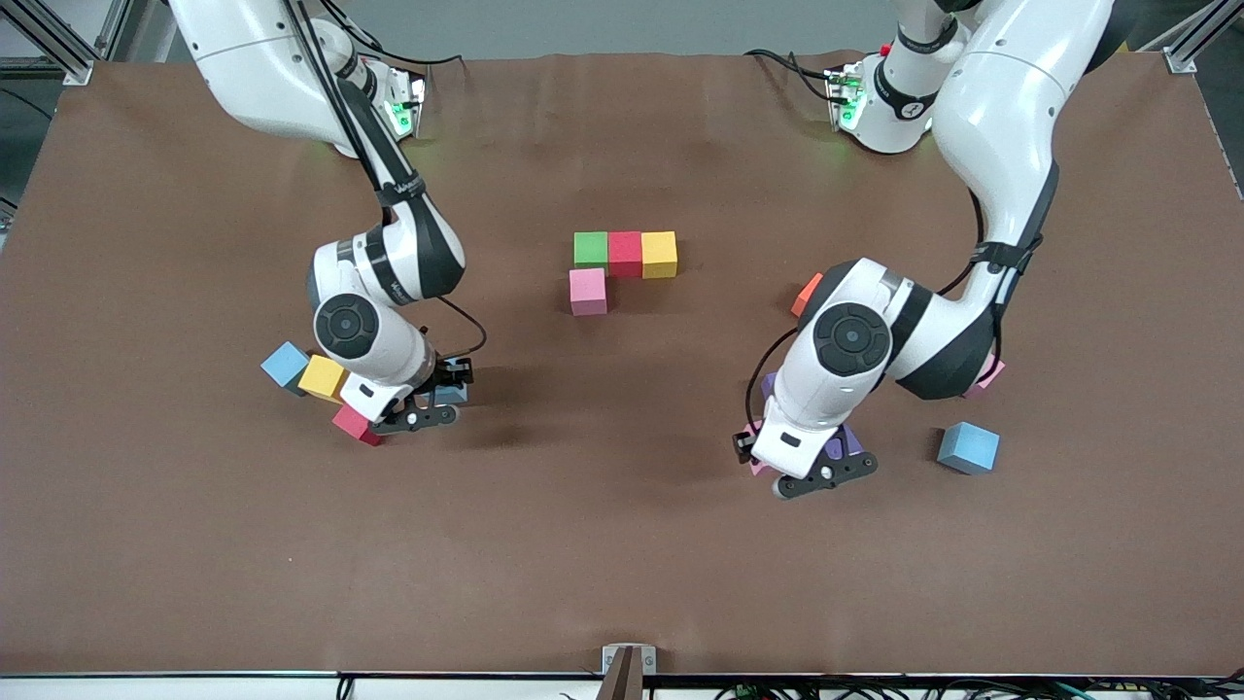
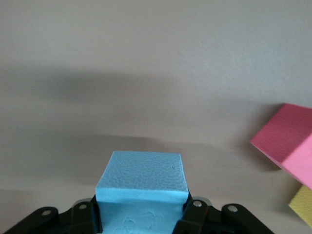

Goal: Arrange 11 blocks into digit 3
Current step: 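Grasp the blue cube with the right gripper while the left gripper grasps pink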

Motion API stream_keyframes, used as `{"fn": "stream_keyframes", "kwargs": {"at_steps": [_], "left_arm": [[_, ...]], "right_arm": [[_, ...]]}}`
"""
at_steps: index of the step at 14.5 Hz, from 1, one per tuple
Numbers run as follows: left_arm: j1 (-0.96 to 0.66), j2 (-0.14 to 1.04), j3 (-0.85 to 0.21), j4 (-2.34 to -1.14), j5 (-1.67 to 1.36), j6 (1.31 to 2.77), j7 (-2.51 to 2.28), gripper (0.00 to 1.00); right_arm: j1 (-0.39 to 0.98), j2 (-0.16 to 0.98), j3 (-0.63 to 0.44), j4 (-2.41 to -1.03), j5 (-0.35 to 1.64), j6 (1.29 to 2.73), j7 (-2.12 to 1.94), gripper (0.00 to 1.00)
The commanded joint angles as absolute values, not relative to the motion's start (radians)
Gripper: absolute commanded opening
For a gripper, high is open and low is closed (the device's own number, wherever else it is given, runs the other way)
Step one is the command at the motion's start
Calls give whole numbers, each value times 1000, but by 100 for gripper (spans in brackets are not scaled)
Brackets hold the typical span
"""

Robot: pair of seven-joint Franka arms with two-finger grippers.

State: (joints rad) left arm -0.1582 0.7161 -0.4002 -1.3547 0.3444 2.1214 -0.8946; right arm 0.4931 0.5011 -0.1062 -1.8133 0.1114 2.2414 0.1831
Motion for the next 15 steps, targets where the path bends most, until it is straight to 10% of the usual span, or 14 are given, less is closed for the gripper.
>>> {"fn": "stream_keyframes", "kwargs": {"at_steps": [1, 15], "left_arm": [[-158, 689, -403, -1370, 345, 2102, -900, 0], [-153, 635, -399, -1370, 318, 2022, -899, 0]], "right_arm": [[544, 563, -107, -1717, 113, 2221, 273, 29], [799, 718, -106, -1598, 167, 2243, 468, 30]]}}
